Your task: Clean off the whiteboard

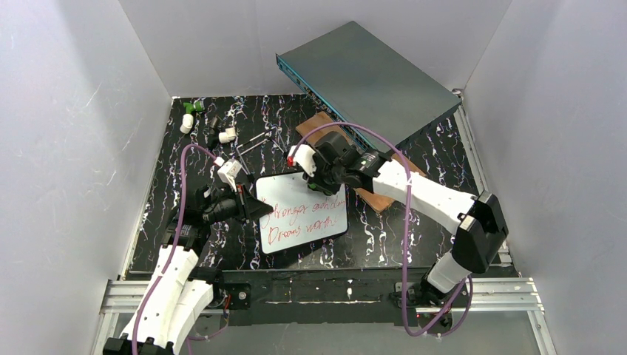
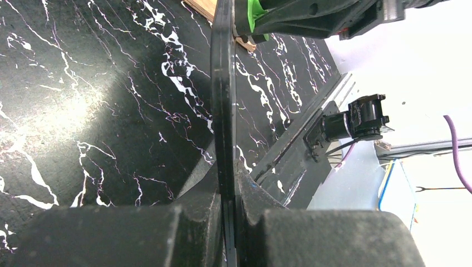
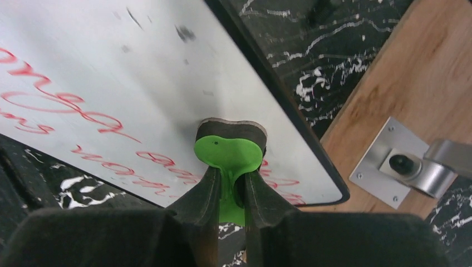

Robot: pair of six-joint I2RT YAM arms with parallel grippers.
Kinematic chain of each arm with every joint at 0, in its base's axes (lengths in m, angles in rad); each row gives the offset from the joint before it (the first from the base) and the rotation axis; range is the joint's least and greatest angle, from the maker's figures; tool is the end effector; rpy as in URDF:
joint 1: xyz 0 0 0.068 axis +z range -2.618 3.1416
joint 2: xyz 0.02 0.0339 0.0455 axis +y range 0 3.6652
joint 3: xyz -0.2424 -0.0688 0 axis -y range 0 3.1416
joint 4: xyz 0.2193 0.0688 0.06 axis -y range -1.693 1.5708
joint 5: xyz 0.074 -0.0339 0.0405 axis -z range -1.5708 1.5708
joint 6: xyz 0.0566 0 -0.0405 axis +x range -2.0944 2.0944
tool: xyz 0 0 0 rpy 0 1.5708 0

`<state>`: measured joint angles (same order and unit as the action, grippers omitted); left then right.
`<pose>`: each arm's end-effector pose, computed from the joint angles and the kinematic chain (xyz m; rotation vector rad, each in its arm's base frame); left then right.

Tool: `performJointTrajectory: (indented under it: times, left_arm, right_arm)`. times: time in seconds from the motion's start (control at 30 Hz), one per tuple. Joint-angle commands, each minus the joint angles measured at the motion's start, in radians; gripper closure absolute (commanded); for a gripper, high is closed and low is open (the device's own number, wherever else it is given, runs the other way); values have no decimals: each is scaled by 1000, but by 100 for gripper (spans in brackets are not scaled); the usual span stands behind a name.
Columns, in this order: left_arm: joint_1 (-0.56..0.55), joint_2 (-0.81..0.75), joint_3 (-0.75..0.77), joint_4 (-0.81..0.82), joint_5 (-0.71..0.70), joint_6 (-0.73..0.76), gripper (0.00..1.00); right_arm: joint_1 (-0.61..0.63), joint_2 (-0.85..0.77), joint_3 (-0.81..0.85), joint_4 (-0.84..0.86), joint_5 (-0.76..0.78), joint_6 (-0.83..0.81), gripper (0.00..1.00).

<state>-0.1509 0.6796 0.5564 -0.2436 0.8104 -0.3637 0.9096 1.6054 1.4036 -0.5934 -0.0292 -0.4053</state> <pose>0.1540 -0.0649 0.2579 0.3546 1.9467 -1.1192 0.2116 0.2746 0.2774 -1.4675 1.8776 0.2766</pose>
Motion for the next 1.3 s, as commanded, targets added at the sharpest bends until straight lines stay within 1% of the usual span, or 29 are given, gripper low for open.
performJointTrajectory:
  times: [0.0, 0.07, 0.13, 0.27, 0.37, 0.47, 0.53, 0.6, 0.77, 0.83, 0.93, 1.0, 1.03, 1.07, 1.13, 1.17, 1.23, 1.27]
  left_arm:
    - [-21, -11, 15, -12, 50, 92, 100]
    - [-21, -7, 17, -4, 60, 94, 100]
    - [-22, 3, 17, 10, 74, 97, 100]
    - [-33, 31, 30, 15, 104, 125, 100]
    - [-46, 63, 38, 15, 118, 133, 100]
    - [-61, 83, 42, 18, 130, 136, 100]
    - [-69, 90, 43, 19, 132, 139, 100]
    - [-75, 96, 43, 20, 137, 146, 100]
    - [-83, 120, 54, 22, 154, 155, 100]
    - [-88, 132, 59, 27, 160, 154, 100]
    - [-91, 162, 64, 55, 186, 138, 100]
    - [-96, 184, 60, 58, 195, 141, 100]
    - [-102, 184, 55, 58, 195, 145, 100]
    - [-111, 185, 53, 48, 185, 152, 100]
    - [-113, 188, 55, 38, 179, 160, 100]
    - [-113, 189, 56, 35, 175, 162, 100]
    - [-113, 189, 58, 29, 170, 164, 100]
    - [-114, 188, 57, 28, 168, 165, 100]
  right_arm:
    - [-27, -49, -116, 73, 42, -47, 99]
    - [-21, -67, -152, 55, -56, -61, 99]
    - [-8, -78, -153, 32, -119, -72, 99]
    - [26, -68, -58, -12, -141, -56, 99]
    - [28, -49, 35, -18, -98, -20, 99]
    - [26, -39, 55, 17, 52, -14, 99]
    - [16, -45, 22, 48, 126, -31, 99]
    - [1, -65, -27, 62, 154, -46, 99]
    - [-15, -157, -193, 75, 125, -119, 99]
    - [-15, -189, -232, 50, 64, -149, 99]
    - [-5, -216, -240, -28, -112, -156, 99]
    - [5, -193, -195, -14, -60, -120, 99]
    - [3, -192, -186, 13, -6, -103, 99]
    - [-18, -205, -200, 55, 107, -101, 99]
    - [-53, -241, -232, 76, 154, -118, 99]
    - [-67, -259, -254, 81, 153, -134, 99]
    - [-76, -303, -305, 25, 63, -180, 99]
    - [-74, -308, -321, -19, -17, -202, 99]
